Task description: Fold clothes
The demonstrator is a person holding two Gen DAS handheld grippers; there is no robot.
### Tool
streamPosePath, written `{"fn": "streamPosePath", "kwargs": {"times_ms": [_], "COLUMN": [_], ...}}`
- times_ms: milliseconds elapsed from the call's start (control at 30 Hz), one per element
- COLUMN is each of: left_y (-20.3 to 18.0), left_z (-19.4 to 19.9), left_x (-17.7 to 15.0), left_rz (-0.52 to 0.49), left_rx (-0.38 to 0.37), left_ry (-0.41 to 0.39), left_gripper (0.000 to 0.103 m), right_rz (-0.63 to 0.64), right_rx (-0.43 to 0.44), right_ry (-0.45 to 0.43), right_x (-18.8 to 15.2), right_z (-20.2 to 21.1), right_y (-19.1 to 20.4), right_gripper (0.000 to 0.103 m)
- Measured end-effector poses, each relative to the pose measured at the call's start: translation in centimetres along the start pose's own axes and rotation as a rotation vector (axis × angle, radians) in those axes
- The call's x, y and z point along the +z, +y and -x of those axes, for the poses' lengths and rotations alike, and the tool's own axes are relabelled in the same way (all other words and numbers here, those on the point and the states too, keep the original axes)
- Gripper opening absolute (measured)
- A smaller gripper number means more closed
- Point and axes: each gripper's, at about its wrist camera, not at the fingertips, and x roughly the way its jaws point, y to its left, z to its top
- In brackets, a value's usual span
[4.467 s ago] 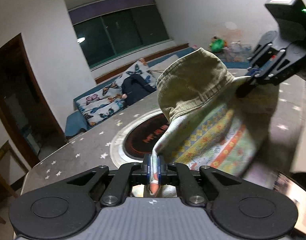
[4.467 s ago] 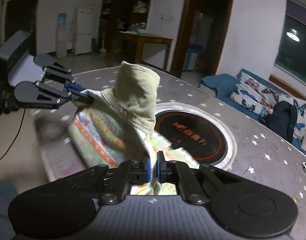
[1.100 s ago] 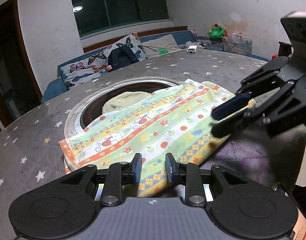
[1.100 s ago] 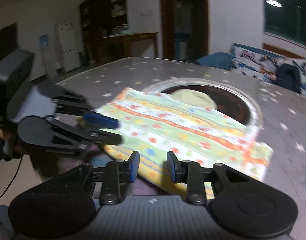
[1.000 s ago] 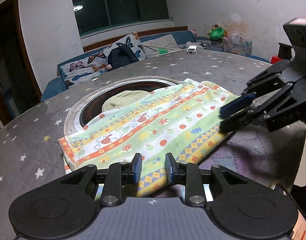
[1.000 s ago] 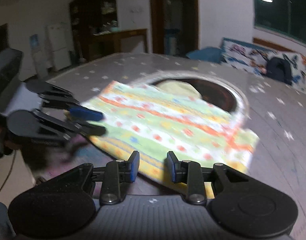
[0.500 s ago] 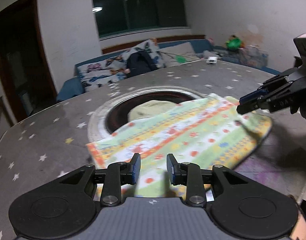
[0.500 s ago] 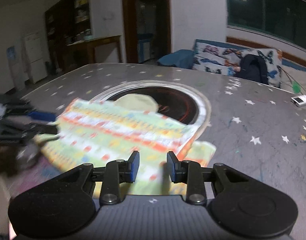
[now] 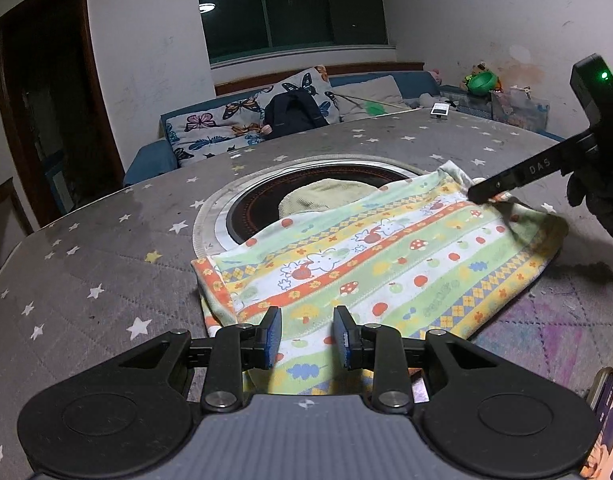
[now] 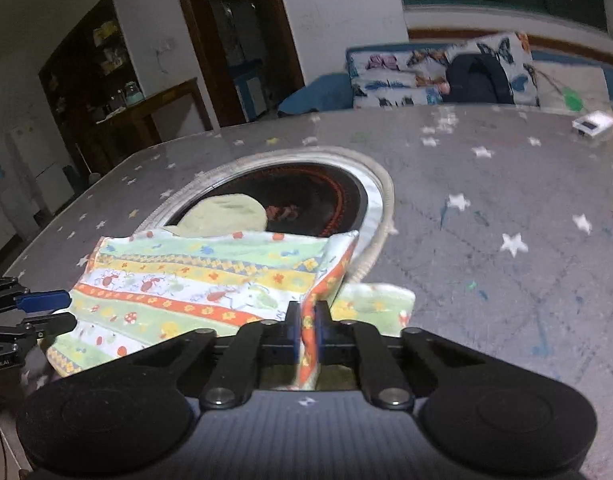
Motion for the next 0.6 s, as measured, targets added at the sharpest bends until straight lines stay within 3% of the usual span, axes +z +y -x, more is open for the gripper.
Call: {"fn": "streamPosePath", "kwargs": {"times_ms": [200,267,433,600], "left_y": [0.3,0.4,0.6,0.8], "left_z": [0.3,0.3,0.1,0.6], "left_x": [-0.3,-0.4,-0.4,0.2], "left_rz": [-0.014,-0.018,-0.021,-0.041], "left_rx": [-0.02,-0.032,-0.05,-0.052], "left_ry": [0.0,0.0,0.006,0.007], "left_gripper": [0.031,0.031,0.031,0.031], "right_rz": [-0.018,-0.017,-0.085,-0.027], "right_rx": [0.029,0.02,-0.01,-0.06], "right_ry": [-0.101,-0.094,0.002,-0.031], "right_x": [0.6,0.0,-1.8,-1.0], "right_z": [4.6,5.5,2.9,3.1], "right_y": [1.0,1.1,-1.1,-0.2], "right_gripper": [0.005,0.005,0.006,0.016]}}
